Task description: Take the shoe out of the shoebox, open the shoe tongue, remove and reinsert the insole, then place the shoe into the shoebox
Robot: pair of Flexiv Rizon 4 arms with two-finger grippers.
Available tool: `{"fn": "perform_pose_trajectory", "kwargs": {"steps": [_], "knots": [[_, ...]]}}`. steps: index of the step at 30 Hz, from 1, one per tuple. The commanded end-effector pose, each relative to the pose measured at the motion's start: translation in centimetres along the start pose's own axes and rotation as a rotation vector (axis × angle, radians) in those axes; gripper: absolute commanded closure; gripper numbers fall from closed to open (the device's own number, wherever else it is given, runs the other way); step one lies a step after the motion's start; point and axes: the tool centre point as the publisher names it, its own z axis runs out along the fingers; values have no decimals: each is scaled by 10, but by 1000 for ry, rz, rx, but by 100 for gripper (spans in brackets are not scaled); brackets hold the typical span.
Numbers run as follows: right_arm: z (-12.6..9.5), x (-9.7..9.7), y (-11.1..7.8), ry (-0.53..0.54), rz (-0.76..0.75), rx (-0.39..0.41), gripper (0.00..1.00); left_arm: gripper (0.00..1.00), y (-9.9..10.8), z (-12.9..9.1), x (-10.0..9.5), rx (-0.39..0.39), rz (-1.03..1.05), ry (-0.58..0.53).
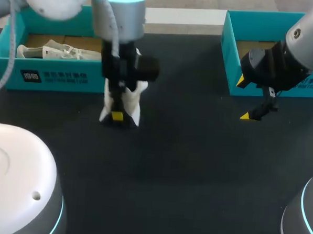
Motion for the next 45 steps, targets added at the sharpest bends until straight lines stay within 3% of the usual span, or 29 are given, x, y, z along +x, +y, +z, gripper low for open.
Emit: {"fn": "perform_pose_trajectory", "kwargs": {"steps": [1,6,13,21,27,45], "knots": [[2,-1,1,1,0,2,0,100,36,-17,-21,-1,38,4],[2,-1,1,1,0,2,0,100,72,-20,-47,-23,160,-50],[2,-1,1,1,0,2,0,100,125,-46,-102,3,60,-50],[2,-1,1,1,0,2,0,100,187,-74,-158,63,16,15],[2,-1,1,1,0,2,0,100,224,-89,-193,4,21,73],[2,-1,1,1,0,2,0,100,228,-90,-195,-14,37,71]]}}
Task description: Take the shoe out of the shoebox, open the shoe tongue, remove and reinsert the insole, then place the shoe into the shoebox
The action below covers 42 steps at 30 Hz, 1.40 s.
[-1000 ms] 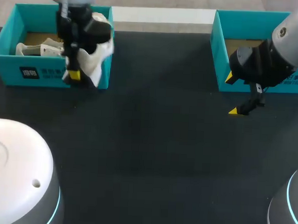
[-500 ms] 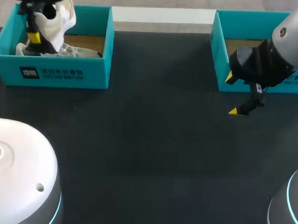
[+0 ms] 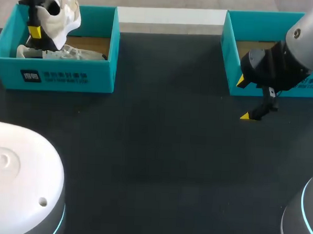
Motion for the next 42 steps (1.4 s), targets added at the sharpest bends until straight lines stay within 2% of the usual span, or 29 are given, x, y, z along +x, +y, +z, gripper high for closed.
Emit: {"fn": "perform_pose_trajectory", "kwargs": {"steps": [1,3,9,15,20,27,29,34,38,42], "knots": [[2,-1,1,1,0,2,0,100,1,-1,2,-1,1,-4],[2,-1,1,1,0,2,0,100,5,-2,-2,3,45,31],[2,-1,1,1,0,2,0,100,37,-9,-34,-64,78,-9],[2,-1,1,1,0,2,0,100,72,-13,-62,-53,150,13],[2,-1,1,1,0,2,0,100,94,-13,-92,-73,92,-42],[2,-1,1,1,0,2,0,100,123,-22,-129,-31,88,-103],[2,-1,1,1,0,2,0,100,130,-26,-136,-12,90,-116],[2,-1,1,1,0,2,0,100,144,-35,-149,-30,104,-169],[2,-1,1,1,0,2,0,100,151,-46,-167,-24,69,-171],[2,-1,1,1,0,2,0,100,151,-46,-167,-24,69,-171]]}}
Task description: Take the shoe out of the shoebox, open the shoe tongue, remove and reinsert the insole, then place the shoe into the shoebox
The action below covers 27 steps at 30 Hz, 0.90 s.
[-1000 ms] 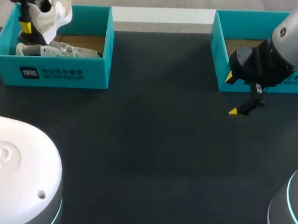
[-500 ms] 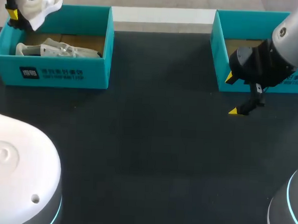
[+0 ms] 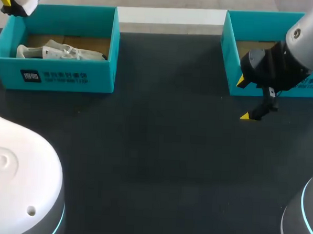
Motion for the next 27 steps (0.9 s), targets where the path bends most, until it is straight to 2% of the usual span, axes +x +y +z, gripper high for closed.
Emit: {"fn": "perform_pose_trajectory", "kwargs": {"steps": [1,9,12,13,15,16,17,19,24,27], "knots": [[2,-1,1,1,0,2,0,100,2,-5,-8,3,2,20],[2,-1,1,1,0,2,0,100,2,-5,-8,3,2,20],[2,-1,1,1,0,2,0,100,-5,-6,-5,-6,261,96],[2,-1,1,1,0,2,0,100,-4,-7,-4,-35,405,130],[2,-1,1,1,0,2,0,100,1,-9,-3,-78,556,107],[2,-1,1,1,0,2,0,100,4,-8,-2,-142,675,111],[2,-1,1,1,0,2,0,100,8,-9,-1,-149,718,60],[2,-1,1,1,0,2,0,100,16,-10,-4,-195,898,86],[2,-1,1,1,0,2,0,100,27,-9,-20,-347,1209,105],[2,-1,1,1,0,2,0,100,33,-12,-22,-393,1348,62]]}}
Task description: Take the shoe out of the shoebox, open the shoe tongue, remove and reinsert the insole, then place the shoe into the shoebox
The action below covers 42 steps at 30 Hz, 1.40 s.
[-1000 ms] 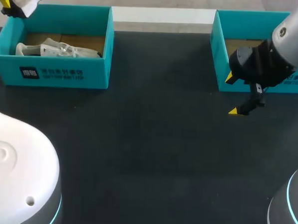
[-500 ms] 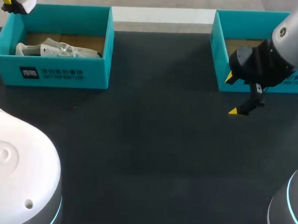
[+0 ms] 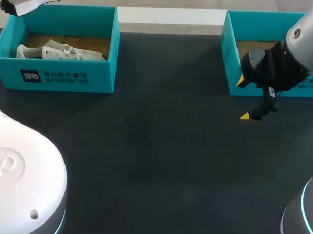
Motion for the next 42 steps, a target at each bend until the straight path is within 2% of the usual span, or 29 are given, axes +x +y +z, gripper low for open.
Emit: {"fn": "perform_pose_trajectory", "kwargs": {"steps": [1,5,31,37,42], "knots": [[2,-1,1,1,0,2,0,100,8,-7,0,-310,874,20],[2,-1,1,1,0,2,0,100,17,-12,11,-350,1030,-59],[2,-1,1,1,0,2,0,100,17,-12,11,-356,1033,-64],[2,-1,1,1,0,2,0,100,15,-1,-1,-310,979,-122],[2,-1,1,1,0,2,0,100,10,6,-10,-330,962,-119]]}}
